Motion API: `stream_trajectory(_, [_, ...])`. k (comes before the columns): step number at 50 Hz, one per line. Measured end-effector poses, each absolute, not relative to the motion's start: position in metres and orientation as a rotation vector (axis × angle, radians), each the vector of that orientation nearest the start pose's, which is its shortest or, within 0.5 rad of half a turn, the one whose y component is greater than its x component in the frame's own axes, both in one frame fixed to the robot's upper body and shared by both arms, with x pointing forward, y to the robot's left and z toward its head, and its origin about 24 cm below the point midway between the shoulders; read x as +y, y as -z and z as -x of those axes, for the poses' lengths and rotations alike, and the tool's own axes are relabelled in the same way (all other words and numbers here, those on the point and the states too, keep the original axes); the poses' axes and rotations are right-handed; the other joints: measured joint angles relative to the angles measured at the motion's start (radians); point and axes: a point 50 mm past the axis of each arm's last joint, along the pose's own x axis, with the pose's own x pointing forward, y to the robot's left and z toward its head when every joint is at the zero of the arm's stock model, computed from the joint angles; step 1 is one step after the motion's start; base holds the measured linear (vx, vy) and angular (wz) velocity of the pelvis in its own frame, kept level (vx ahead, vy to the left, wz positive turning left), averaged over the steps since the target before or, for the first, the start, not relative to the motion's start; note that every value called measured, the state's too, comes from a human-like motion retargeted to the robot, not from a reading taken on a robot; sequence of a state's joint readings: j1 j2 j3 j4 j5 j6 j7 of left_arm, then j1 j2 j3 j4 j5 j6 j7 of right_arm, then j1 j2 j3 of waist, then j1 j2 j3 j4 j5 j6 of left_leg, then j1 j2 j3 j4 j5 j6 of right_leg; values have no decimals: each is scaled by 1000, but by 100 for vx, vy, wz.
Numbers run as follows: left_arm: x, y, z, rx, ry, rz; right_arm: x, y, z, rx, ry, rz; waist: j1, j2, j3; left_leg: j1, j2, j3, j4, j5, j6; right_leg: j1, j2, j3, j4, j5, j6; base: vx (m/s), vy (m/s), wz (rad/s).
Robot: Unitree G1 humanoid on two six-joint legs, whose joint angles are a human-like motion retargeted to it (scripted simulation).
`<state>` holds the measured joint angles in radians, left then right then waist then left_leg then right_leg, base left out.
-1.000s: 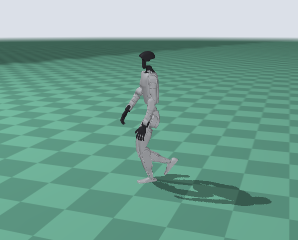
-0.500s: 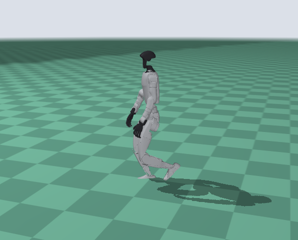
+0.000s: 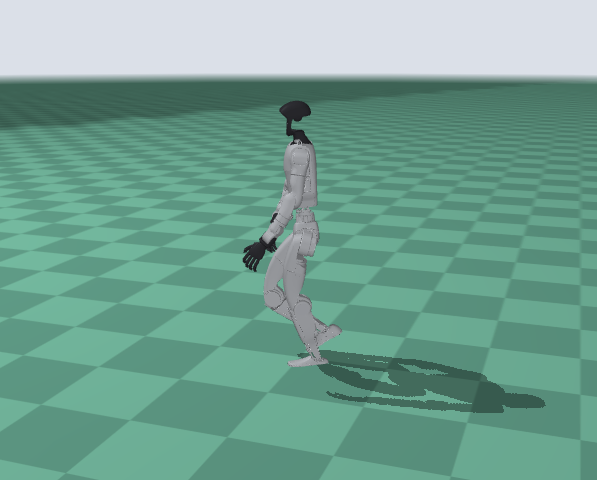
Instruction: Walk
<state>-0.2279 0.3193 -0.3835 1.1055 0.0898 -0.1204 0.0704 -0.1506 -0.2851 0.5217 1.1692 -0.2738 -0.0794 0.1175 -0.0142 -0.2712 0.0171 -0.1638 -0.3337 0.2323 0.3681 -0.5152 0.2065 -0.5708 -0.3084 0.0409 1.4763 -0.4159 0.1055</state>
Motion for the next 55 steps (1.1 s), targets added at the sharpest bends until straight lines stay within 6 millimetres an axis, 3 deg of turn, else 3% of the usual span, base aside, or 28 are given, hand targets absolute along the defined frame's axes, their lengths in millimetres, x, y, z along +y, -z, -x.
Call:
stream_trajectory(3, [203, 72, -262, 541, 172, -609, -228, 159, -101, 1196, -517, 716, -27, 57, 15, 158, 17, -51, -124, 11, -21, -76, 61, -27, -232, -46, -6, 0, 0, 0])
stream_trajectory(6, [185, 36, -296, 349, 208, -609, -248, 162, -61, 1332, -442, 670, -32, 131, 3, 236, 79, -84, -156, -4, -45, -86, 183, -38, -612, -23, 29, 0, 0, 0])
stream_trajectory(10, [170, 24, -303, 252, 260, -615, -256, 164, -34, 1411, -398, 638, -23, 163, -13, 245, 127, -92, 29, -69, -73, -68, 253, -22, -776, 3, 45, -1, -4, 1])
stream_trajectory(12, [164, 38, -289, 290, 302, -601, -253, 165, -35, 1402, -385, 636, -12, 192, -13, 202, 191, -80, 263, -84, -97, -26, 291, -40, -750, 23, 20, -1, -6, -5])
stream_trajectory(15, [166, 79, -246, 472, 357, -584, -242, 165, -61, 1312, -374, 649, 14, 254, -2, 59, 355, -42, 742, -12, -124, 36, 362, -87, -680, -7, -46, -6, -7, -9])
stream_trajectory(18, [180, 121, -193, 730, 397, -606, -228, 155, -117, 1134, -368, 708, 63, 302, -20, -162, 515, -43, 1071, 18, -89, 83, 431, -120, -712, -34, -99, -5, -8, -33])
stream_trajectory(20, [192, 143, -151, 907, 412, -614, -219, 142, -156, 997, -359, 745, 106, 298, -25, -279, 560, -33, 1159, -18, -56, 120, 448, -109, -720, -60, -110, -2, -5, -55])
stream_trajectory(24, [218, 163, -80, 1164, 388, -588, -202, 101, -234, 711, -307, 780, 161, 242, -24, -455, 521, -4, 1022, -70, -38, 220, 421, -68, -765, -98, -94, 0, -1, -43])
stream_trajectory(28, [232, 168, -29, 1307, 323, -522, -190, 58, -285, 487, -256, 777, 185, 185, -26, -517, 401, 32, 610, -54, -75, 320, 354, -52, -799, -135, -67, 0, 1, -7])
stream_trajectory(30, [236, 168, -13, 1349, 284, -493, -186, 40, -301, 407, -242, 774, 179, 151, -35, -507, 315, 40, 354, -18, -95, 351, 303, -55, -801, -156, -53, 0, 0, 0])
stream_trajectory(35, [236, 169, 2, 1392, 236, -465, -177, 31, -306, 336, -249, 755, 158, 99, -61, -504, 229, 38, 283, 23, -81, 377, 240, -37, -636, -211, -29, -1, 1, -4])
stream_trajectory(37, [236, 169, -7, 1373, 221, -474, -174, 44, -293, 378, -275, 734, 136, 58, -66, -474, 187, 51, 313, 38, -55, 378, 191, -28, -527, -175, 4, 0, 0, 0])
stream_trajectory(39, [236, 168, -27, 1326, 196, -487, -170, 63, -275, 456, -317, 703, 109, 8, -62, -417, 127, 69, 299, 41, -27, 347, 118, -20, -367, -65, 51, 0, 6, 3])
stream_trajectory(42, [235, 162, -76, 1194, 157, -515, -165, 94, -242, 614, -398, 665, 61, -53, -46, -297, 37, 81, 208, 37, 4, 236, 4, -2, -103, 114, 88, -2, 7, -6])
stream_trajectory(46, [228, 140, -155, 951, 122, -552, -174, 133, -185, 859, -470, 644, -7, -52, -30, -122, -7, 47, 93, 9, 5, 70, -47, 5, 51, 81, 36, -1, 5, -18])
stream_trajectory(50, [217, 97, -234, 680, 91, -551, -199, 155, -131, 1073, -453, 623, -52, 7, -3, 93, 3, -12, -100, 27, -21, -57, -1, -27, -93, -8, -7, 1, 2, -12])
stream_trajectory(55, [192, 43, -296, 394, 129, -554, -229, 167, -67, 1294, -356, 568, -80, 102, -12, 236, 70, -62, -227, 30, -50, -115, 145, -71, -586, 9, 36, 0, 0, 0])
